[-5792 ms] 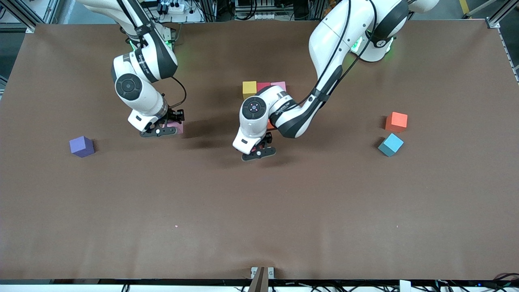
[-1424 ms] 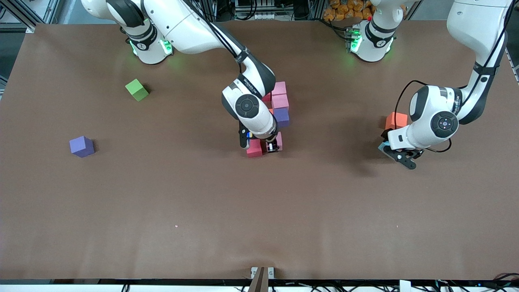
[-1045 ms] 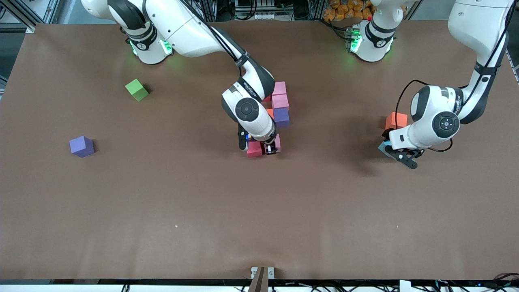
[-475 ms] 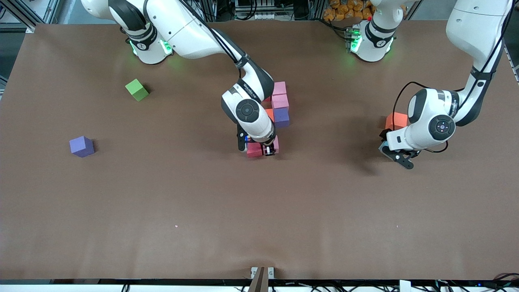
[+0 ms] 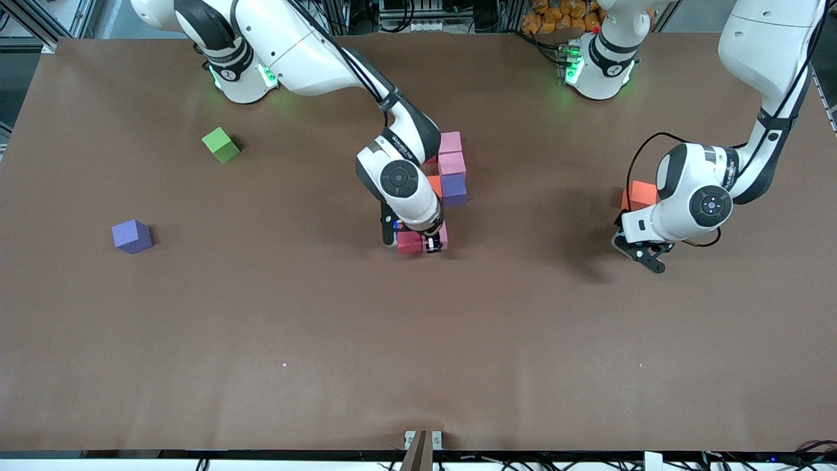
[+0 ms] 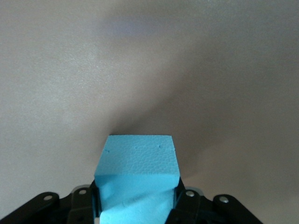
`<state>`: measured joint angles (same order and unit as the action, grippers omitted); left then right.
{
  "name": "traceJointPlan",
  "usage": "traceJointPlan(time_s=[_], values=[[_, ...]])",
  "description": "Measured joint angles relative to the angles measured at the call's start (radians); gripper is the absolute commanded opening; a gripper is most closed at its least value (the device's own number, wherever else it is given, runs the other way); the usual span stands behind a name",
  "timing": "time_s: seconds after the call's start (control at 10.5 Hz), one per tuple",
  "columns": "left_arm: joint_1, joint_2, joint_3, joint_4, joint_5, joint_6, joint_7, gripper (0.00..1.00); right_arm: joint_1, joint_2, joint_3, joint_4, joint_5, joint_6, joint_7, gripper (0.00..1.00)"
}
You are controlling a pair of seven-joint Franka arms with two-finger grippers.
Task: Form number 2 with 11 blocks
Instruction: 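Release light pink with the right gripper while the left gripper lifts cyan, then carry cyan beside light pink with the left gripper while the right gripper retracts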
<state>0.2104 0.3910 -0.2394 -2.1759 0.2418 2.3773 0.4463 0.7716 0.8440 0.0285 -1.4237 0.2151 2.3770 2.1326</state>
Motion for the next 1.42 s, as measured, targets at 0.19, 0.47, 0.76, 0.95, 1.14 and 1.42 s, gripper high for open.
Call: traceJointPlan(time_s=[0.19, 0.47, 0.76, 0.95, 1.14, 1.42], values=[[0.002, -0.003, -0.032, 0.042, -0.042, -0.007, -0.086, 0.21, 0.0, 0.0, 0.0, 0.0, -0.002, 0.0, 0.0, 1.0], [-0.005, -0.012, -0.138, 0.181, -0.089, -0.162, -0.415, 0.21, 0.001, 0.0, 0.001, 0.002, -0.024, -0.001, 0.0, 1.0], [-0.045, 0.006, -0.177, 0.259, -0.149, -0.183, -0.776, 0.21, 0.013, -0.001, 0.008, 0.036, -0.026, -0.053, 0.0, 1.0], [-0.119, 0.052, -0.179, 0.324, -0.155, -0.183, -1.059, 0.21, 0.021, -0.005, 0.012, 0.072, -0.026, -0.114, 0.0, 1.0], [-0.175, 0.093, -0.179, 0.386, -0.165, -0.183, -1.342, 0.21, 0.02, -0.01, 0.009, 0.084, -0.054, -0.151, 0.0, 1.0], [-0.206, 0.11, -0.18, 0.409, -0.2, -0.183, -1.722, 0.25, -0.036, -0.051, -0.002, 0.104, -0.128, -0.217, -0.082, 1.0]])
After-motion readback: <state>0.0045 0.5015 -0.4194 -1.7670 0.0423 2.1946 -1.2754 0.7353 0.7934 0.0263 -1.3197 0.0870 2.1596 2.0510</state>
